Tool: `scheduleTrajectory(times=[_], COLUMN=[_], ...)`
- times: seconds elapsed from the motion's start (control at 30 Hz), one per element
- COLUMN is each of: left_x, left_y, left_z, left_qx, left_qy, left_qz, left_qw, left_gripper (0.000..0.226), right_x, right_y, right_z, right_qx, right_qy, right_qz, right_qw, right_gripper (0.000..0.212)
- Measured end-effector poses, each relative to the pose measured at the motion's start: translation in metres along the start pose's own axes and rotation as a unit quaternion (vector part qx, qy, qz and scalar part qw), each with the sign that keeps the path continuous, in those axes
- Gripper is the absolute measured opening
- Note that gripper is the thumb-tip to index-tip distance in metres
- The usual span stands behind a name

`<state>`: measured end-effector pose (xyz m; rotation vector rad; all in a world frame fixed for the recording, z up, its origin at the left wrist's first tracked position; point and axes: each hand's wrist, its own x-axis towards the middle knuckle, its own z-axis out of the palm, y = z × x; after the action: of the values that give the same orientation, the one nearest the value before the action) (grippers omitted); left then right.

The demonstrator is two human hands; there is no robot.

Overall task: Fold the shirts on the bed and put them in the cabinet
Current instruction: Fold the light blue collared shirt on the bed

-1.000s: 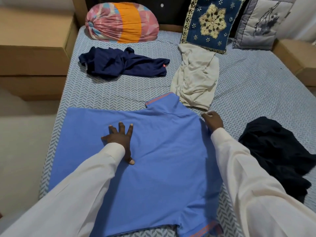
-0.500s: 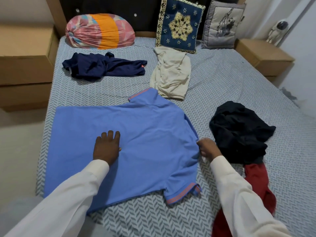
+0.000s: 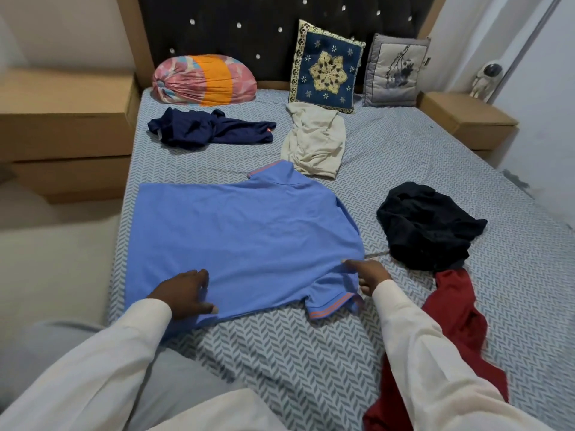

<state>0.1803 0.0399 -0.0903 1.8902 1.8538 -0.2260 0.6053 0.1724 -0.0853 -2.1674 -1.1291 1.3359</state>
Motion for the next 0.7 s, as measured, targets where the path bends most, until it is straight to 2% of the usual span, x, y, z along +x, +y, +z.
scheduleTrajectory(times=[0.1, 0.13, 0.2, 0.23, 0.27, 0.3, 0.37, 0.4, 0.47, 0.57, 0.63, 0.7], left_x=[-0.023, -0.028, -0.041, -0.047, -0.050, -0.053, -0.060, -0.063, -0.067, -0.075, -0.077, -0.078], left_y=[-0.001, 0.000, -0.004, -0.007, -0.010, -0.013, -0.023, -0.029, -0.046, -0.069, -0.075, -0.073], left_z=[0.001, 0.004, 0.008, 0.009, 0.010, 0.009, 0.007, 0.006, 0.002, 0.002, 0.003, 0.002], left_qx=[0.081, 0.116, 0.160, 0.171, 0.179, 0.185, 0.184, 0.178, 0.167, 0.169, 0.175, 0.175], left_qy=[-0.053, -0.064, -0.079, -0.079, -0.075, -0.065, -0.047, -0.037, -0.032, -0.044, -0.048, -0.042], left_qz=[-0.013, -0.018, -0.028, -0.032, -0.034, -0.033, -0.029, -0.028, -0.031, -0.033, -0.030, -0.024], left_qw=[0.995, 0.991, 0.984, 0.982, 0.980, 0.980, 0.981, 0.983, 0.985, 0.984, 0.983, 0.983], left_gripper=[0.066, 0.066, 0.063, 0.060, 0.056, 0.051, 0.041, 0.038, 0.035, 0.036, 0.038, 0.036], right_x=[-0.009, 0.009, 0.045, 0.036, 0.015, -0.018, -0.057, -0.062, -0.061, -0.059, -0.065, -0.073], right_y=[0.009, 0.018, 0.038, 0.037, 0.030, 0.021, 0.014, 0.017, 0.016, 0.018, 0.016, 0.012], right_z=[0.010, 0.007, 0.006, 0.009, 0.012, 0.018, 0.027, 0.026, 0.017, 0.004, 0.003, 0.010], right_qx=[-0.083, -0.106, -0.137, -0.108, -0.080, -0.080, -0.155, -0.180, -0.203, -0.240, -0.330, -0.413], right_qy=[0.006, 0.018, 0.041, 0.038, 0.028, 0.009, -0.016, -0.024, -0.024, -0.030, -0.013, 0.066], right_qz=[-0.016, -0.011, -0.021, -0.010, -0.008, -0.007, -0.024, -0.036, -0.060, -0.006, 0.011, -0.044], right_qw=[0.996, 0.994, 0.990, 0.993, 0.996, 0.997, 0.987, 0.983, 0.977, 0.970, 0.944, 0.907], right_gripper=[0.020, 0.030, 0.067, 0.077, 0.076, 0.065, 0.043, 0.039, 0.040, 0.046, 0.055, 0.069])
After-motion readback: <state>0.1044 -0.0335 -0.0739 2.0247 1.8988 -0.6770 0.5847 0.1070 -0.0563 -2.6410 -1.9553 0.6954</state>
